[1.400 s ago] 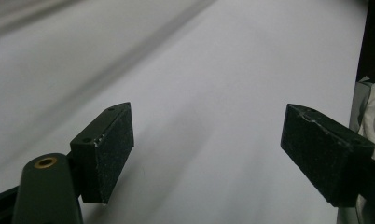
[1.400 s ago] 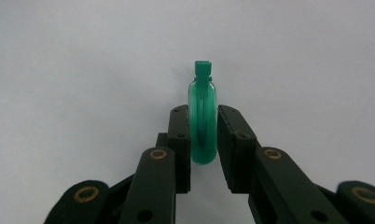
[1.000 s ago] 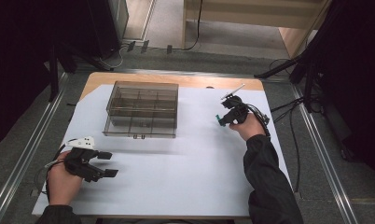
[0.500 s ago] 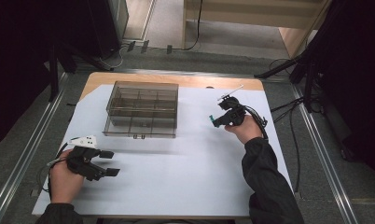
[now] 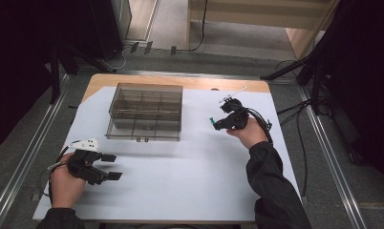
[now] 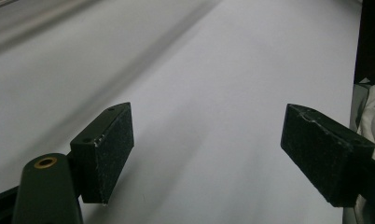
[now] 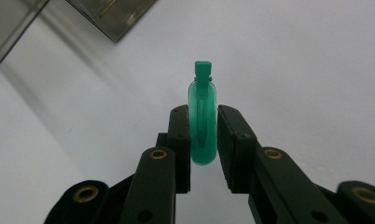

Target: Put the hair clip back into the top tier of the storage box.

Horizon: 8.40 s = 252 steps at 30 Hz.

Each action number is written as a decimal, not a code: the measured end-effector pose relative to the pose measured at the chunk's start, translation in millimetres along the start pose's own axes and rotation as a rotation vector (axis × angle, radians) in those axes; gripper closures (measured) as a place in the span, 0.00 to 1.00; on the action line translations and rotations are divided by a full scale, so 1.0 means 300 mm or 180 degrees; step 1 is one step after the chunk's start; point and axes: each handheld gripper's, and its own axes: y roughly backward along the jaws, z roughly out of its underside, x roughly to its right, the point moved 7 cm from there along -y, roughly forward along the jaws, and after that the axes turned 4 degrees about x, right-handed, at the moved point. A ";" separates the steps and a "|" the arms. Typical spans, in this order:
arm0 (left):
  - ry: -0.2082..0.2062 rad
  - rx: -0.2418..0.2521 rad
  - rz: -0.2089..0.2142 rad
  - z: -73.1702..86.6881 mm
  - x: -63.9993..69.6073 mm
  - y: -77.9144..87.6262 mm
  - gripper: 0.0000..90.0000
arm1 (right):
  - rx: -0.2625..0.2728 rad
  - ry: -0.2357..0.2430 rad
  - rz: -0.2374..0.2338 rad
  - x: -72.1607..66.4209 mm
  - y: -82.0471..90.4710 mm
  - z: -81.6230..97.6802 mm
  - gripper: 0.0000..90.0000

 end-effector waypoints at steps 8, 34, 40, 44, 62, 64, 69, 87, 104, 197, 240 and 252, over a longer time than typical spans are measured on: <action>-0.0008 -0.0007 -0.0008 0.000 0.000 0.000 0.20 | 0.0026 0.0029 -0.0039 -0.026 0.003 -0.008 0.86; 0.0040 0.0029 -0.0050 0.015 0.004 0.016 0.20 | 0.0128 0.0246 -0.0181 -0.121 0.010 -0.058 0.86; 0.0051 0.0015 -0.0086 0.024 0.004 0.023 0.20 | 0.0197 0.0291 -0.0199 -0.146 0.016 -0.080 0.86; 0.0058 0.0020 -0.0103 0.028 0.005 0.027 0.20 | 0.0198 0.0333 -0.0229 -0.164 0.013 -0.089 0.86; 0.0063 0.0021 -0.0107 0.034 0.007 0.034 0.20 | 0.0277 0.0514 -0.0334 -0.254 0.027 -0.125 0.86; 0.0064 0.0022 -0.0108 0.034 0.007 0.034 0.20 | 0.0278 0.0512 -0.0333 -0.260 0.029 -0.127 0.86; 0.0067 0.0021 -0.0117 0.034 0.007 0.032 0.20 | 0.0315 0.0537 -0.0344 -0.278 0.035 -0.135 0.86; 0.0063 0.0017 -0.0115 0.038 0.010 0.034 0.20 | 0.0391 0.0666 -0.0386 -0.345 0.039 -0.163 0.86; 0.0096 0.0035 -0.0146 0.057 0.016 0.051 0.20 | 0.0411 0.0796 -0.0473 -0.415 0.000 -0.198 0.86; 0.0079 0.0023 -0.0145 0.053 0.018 0.045 0.20 | 0.0516 0.0877 -0.0419 -0.457 -0.094 -0.215 0.62; 0.0067 -0.0046 -0.0021 -0.001 -0.013 -0.011 0.20 | 0.0726 0.0702 -0.0242 -0.310 0.022 -0.167 0.28; 0.0078 -0.0038 0.0002 -0.010 -0.018 -0.021 0.20 | 0.0687 0.0554 -0.0113 -0.217 0.022 -0.129 0.28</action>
